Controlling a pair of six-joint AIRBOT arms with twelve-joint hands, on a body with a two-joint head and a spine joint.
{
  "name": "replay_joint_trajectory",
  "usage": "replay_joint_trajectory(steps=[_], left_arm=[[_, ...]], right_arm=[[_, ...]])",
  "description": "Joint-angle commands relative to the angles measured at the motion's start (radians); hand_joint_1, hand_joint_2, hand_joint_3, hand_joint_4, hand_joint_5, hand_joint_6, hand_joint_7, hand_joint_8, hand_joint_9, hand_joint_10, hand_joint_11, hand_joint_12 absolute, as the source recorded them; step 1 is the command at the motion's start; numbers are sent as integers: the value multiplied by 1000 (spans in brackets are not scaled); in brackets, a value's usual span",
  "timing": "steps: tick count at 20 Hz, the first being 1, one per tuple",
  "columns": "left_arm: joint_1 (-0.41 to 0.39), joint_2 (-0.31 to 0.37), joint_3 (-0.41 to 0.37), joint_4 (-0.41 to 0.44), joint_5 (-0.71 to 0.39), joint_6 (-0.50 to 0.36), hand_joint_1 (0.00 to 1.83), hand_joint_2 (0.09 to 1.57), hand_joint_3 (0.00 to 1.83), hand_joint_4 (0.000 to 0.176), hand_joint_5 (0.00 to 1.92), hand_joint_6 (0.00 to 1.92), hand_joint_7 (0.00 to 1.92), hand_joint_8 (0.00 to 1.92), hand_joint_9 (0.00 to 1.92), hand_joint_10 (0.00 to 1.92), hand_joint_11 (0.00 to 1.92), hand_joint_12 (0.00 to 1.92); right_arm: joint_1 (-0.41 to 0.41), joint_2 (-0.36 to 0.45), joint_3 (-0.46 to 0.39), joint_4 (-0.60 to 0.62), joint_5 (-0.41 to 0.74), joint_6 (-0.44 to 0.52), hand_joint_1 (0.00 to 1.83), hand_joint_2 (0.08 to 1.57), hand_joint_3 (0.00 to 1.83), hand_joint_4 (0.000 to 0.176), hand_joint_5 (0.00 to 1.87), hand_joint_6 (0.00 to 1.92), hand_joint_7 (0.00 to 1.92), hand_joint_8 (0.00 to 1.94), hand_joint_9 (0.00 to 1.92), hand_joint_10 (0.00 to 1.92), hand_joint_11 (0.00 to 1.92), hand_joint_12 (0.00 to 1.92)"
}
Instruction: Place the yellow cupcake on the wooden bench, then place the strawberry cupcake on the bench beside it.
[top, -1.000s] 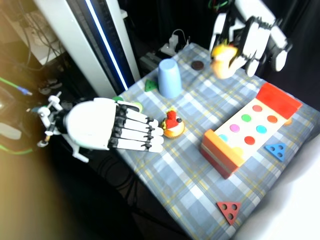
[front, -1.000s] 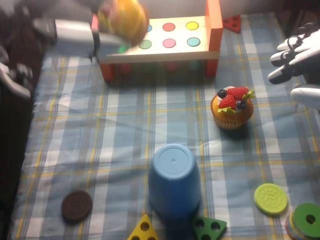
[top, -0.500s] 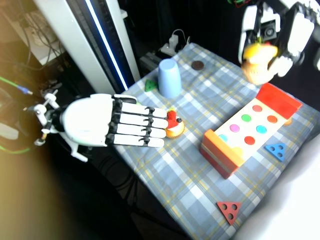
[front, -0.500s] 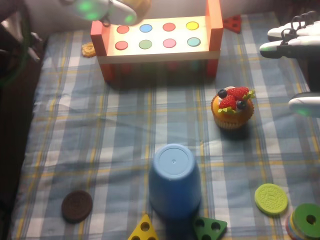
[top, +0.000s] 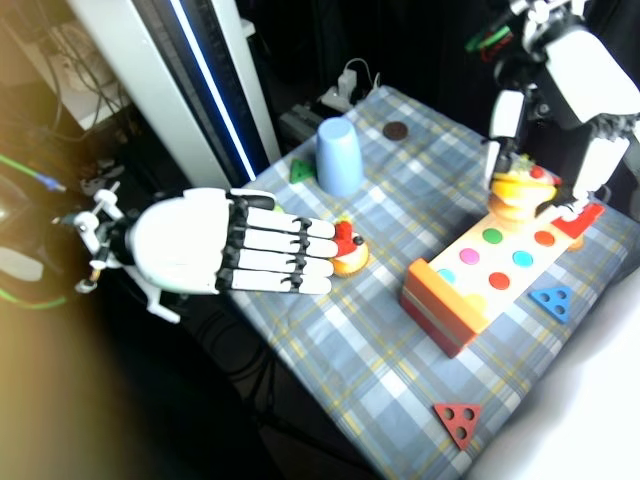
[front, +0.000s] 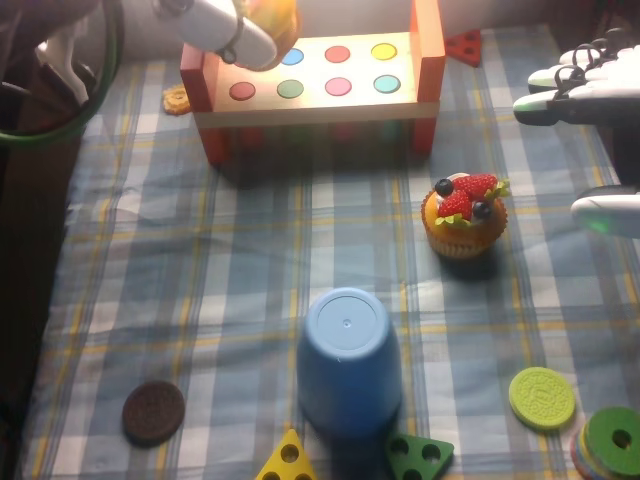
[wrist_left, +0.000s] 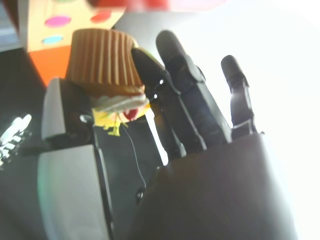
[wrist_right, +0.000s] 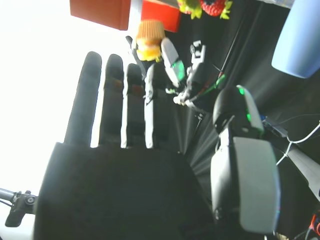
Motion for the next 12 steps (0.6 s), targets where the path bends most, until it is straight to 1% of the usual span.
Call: replay_joint_trajectory(steps=[1,2,3,4,5,6,7,8,9,10,11,12], left_arm=[[-1,-4,3,0,-52,1,1245,1106,0,0,933,891,1085,976,988,10,109,582],[10,-4,3,-4,-50,1,1248,1093,0,0,965,850,1113,921,1007,11,115,596],[21,-4,3,-9,-48,1,1232,1100,3,0,950,909,1085,931,1005,7,121,605],[29,-4,3,-14,-47,1,1220,1117,1,0,914,983,1053,969,991,5,104,623],[35,-4,3,-17,-47,2,1218,1138,3,0,854,1046,1030,1035,1000,7,98,595],[41,-5,2,-18,-47,2,1248,1122,0,0,882,958,1079,999,1050,20,130,562],[45,-5,0,-18,-47,2,1263,1105,0,0,898,931,1128,917,1108,30,190,552],[48,-5,-3,-16,-47,2,1078,1167,0,0,863,1121,1126,617,1097,15,179,501],[49,-5,-5,-14,-47,2,951,1223,1,105,770,1287,1059,262,1013,2,176,498],[49,-5,-9,-10,-48,2,870,1272,0,162,684,1415,974,88,933,0,161,493],[49,-5,-12,-6,-50,2,838,1232,0,92,612,549,855,23,803,0,161,469],[49,-5,-16,-1,-53,2,798,1178,0,101,523,164,703,4,685,0,115,428]], right_arm=[[6,-1,4,27,115,7,491,1206,4,10,463,2,383,1,365,0,272,0],[5,-1,4,27,115,7,525,1208,3,0,474,5,392,4,377,4,303,16],[3,-2,4,27,115,7,522,1210,3,3,475,4,394,3,381,5,338,32],[2,-2,4,27,114,7,534,1213,3,11,476,4,394,3,382,5,353,40],[1,-3,4,27,113,7,555,1217,3,16,475,2,393,2,383,4,352,41],[1,-3,4,27,113,7,558,1221,4,19,473,1,396,2,390,6,366,47],[1,-3,5,27,113,7,554,1221,4,16,475,2,393,1,391,6,377,53],[1,-3,5,27,113,7,555,1223,4,13,476,2,399,3,396,8,381,55],[1,-4,6,27,113,7,551,1218,1,14,479,3,401,4,398,8,380,55],[1,-4,6,27,113,7,534,1224,3,14,477,2,405,4,402,8,371,53],[1,-4,6,27,113,7,532,1224,3,13,478,2,409,5,401,7,355,46],[0,-4,6,27,113,7,539,1223,1,11,478,1,413,5,402,5,362,50]])
